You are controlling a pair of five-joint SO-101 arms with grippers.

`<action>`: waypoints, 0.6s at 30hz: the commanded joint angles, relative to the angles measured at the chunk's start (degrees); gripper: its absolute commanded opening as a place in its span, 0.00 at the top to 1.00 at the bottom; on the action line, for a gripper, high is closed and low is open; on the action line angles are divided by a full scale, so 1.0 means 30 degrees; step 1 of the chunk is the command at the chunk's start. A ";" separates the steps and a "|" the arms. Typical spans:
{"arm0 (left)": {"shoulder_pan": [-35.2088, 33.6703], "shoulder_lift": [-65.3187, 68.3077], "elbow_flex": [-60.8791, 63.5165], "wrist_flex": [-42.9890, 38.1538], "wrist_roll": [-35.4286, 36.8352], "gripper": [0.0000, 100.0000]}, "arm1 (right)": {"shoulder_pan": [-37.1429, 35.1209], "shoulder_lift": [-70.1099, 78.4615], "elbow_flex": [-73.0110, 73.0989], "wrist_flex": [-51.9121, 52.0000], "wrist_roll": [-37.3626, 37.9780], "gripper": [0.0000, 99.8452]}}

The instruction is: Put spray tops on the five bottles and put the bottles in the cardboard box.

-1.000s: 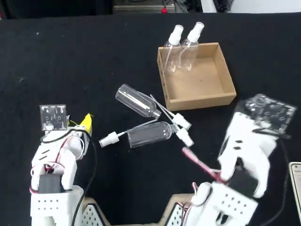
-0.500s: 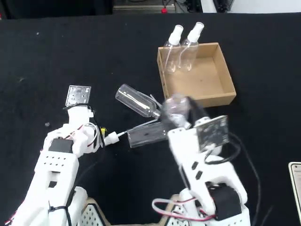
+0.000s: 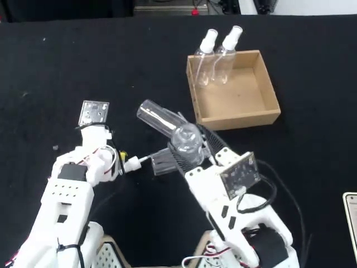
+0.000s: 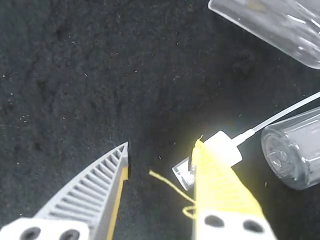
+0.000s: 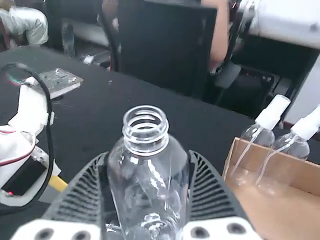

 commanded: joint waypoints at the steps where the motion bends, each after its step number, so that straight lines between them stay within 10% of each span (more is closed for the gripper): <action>1: 0.0278 0.0029 -0.1216 -0.0264 -0.0147 0.79 | -0.0176 -0.2007 0.0337 -0.0234 -0.0029 0.99; 18: 0.3678 0.0088 -0.1597 0.3370 -0.9260 0.79 | -0.0088 -0.1978 0.1216 -0.0352 -0.0029 0.99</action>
